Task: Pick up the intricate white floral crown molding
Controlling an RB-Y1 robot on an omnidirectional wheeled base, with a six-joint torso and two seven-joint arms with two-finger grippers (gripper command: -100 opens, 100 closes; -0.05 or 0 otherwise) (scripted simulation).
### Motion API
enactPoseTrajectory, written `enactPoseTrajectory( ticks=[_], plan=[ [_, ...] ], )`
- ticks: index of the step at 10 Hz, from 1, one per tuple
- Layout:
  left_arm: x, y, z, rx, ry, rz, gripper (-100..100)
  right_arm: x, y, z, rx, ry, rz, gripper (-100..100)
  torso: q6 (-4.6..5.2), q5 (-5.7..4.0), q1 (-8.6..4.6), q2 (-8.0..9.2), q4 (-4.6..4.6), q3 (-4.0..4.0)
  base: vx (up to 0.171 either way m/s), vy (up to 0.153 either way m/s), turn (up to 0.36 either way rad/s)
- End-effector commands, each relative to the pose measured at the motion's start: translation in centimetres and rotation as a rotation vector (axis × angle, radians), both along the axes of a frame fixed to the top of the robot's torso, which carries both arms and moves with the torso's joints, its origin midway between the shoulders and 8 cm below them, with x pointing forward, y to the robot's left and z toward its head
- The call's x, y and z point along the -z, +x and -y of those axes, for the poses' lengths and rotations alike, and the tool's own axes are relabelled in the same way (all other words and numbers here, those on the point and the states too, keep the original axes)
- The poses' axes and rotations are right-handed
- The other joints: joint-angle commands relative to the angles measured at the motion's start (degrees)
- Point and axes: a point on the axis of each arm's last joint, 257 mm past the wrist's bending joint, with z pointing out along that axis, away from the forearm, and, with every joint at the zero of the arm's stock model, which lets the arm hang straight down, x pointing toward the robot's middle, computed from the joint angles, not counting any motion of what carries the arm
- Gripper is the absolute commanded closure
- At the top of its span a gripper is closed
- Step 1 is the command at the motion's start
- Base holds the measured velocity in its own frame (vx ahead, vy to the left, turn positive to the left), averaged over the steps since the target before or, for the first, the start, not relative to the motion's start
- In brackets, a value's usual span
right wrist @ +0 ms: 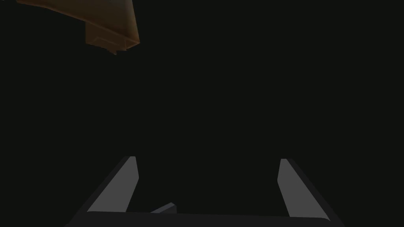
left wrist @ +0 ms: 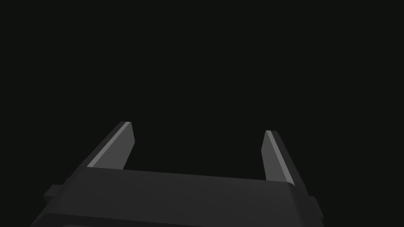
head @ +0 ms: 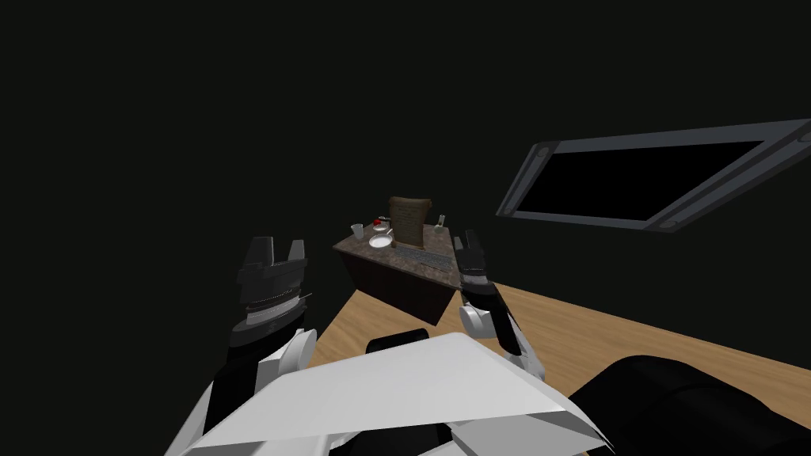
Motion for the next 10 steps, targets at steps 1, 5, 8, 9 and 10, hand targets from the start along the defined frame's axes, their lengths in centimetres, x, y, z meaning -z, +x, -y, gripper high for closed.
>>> enactPoseTrajectory(
  ticks=[1, 5, 8, 9, 10],
  plan=[
    [0.0, 0.0, 0.0, 0.0, 0.0, 0.0, 0, 2.5, 1.6, 0.1, -0.016, 0.003, -0.086, -100, 0.0, 0.0, 0.0, 0.0, 0.0, 0.0, -0.053, -0.022, 0.027],
    [0.0, 0.0, 0.0, 0.0, 0.0, 0.0, 0, 7.5, 4.0, 0.8, -0.04, 0.014, -0.249, -100, 0.01, 0.02, 0.08, -0.12, -0.03, -0.07, -0.042, -0.01, 0.024],
    [0.0, 0.0, 0.0, 0.0, 0.0, 0.0, 0, 11.7, 5.5, 1.4, -0.046, 0.026, -0.392, -100, 0.0, 0.02, 0.08, -0.12, -0.03, -0.07, -0.035, -0.004, 0.028],
    [0.0, 0.0, 0.0, 0.0, 0.0, 0.0, 0, 13.9, 6.1, 1.7, -0.059, 0.031, -0.462, -100, -0.01, 0.02, 0.12, -0.15, -0.03, -0.09, -0.043, 0.006, 0.061],
    [0.0, 0.0, 0.0, 0.0, 0.0, 0.0, 0, 15.6, 6.4, 2.0, -0.051, 0.036, -0.509, -100, -0.01, 0.03, 0.12, -0.13, -0.03, -0.08, -0.033, 0.003, 0.032]
  ],
)
